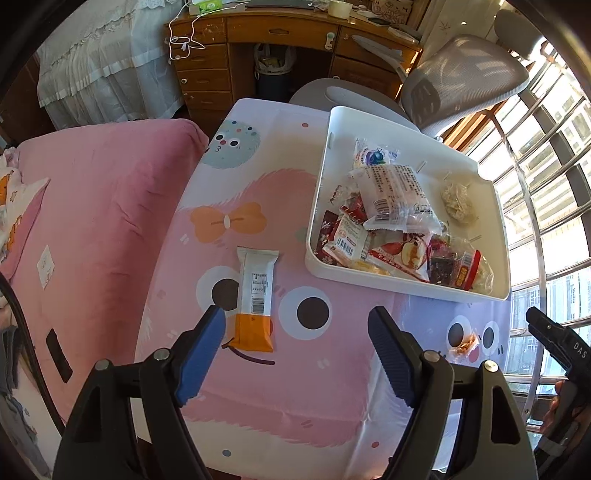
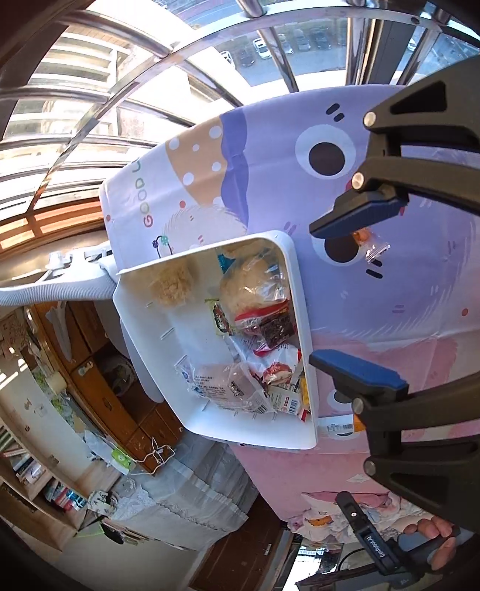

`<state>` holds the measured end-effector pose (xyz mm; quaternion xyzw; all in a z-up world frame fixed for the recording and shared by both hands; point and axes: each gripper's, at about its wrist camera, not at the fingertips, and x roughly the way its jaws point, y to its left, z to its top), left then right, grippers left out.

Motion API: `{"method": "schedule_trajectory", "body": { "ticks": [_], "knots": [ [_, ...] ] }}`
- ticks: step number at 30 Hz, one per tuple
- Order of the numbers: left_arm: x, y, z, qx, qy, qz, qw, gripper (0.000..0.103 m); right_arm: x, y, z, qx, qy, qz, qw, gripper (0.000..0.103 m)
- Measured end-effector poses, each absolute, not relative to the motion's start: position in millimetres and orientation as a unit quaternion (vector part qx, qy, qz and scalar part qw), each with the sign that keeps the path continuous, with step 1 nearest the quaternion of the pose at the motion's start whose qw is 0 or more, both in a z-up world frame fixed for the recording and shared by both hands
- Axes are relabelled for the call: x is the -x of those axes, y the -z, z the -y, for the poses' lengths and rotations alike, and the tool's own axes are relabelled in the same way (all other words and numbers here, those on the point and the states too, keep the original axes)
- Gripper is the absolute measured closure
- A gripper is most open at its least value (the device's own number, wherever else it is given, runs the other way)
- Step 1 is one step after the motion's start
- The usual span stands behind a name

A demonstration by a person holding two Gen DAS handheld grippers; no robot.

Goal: Organize snacks
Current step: 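Withdraw both tools toward the white-and-orange bar and orange snack packet, then grasp the white-and-orange bar with the left tool while the right tool grasps the orange snack packet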

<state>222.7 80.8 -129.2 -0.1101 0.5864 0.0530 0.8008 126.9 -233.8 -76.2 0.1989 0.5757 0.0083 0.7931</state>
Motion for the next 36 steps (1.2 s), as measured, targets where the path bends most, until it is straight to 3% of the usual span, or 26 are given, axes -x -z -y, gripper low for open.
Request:
{"method": "schedule_trajectory", "body": {
  "ticks": [19, 31, 36],
  "knots": [
    [-230.3, 223.6, -128.3, 0.114, -0.005, -0.61, 0.784, 0.024, -99.1, 157.2, 249.3, -0.363, 0.19, -0.637, 0.653, 0.04],
    [-246.1, 268.5, -129.7, 0.104, -0.009, -0.639, 0.762, 0.024, -100.0, 192.5, 255.1, -0.391, 0.264, -0.635, 0.611, 0.041],
    [-253.1, 276.5, -129.5, 0.102, -0.016, -0.644, 0.758, 0.03, -105.3, 200.9, 255.8, -0.387, 0.277, -0.637, 0.606, 0.052]
  ]
}}
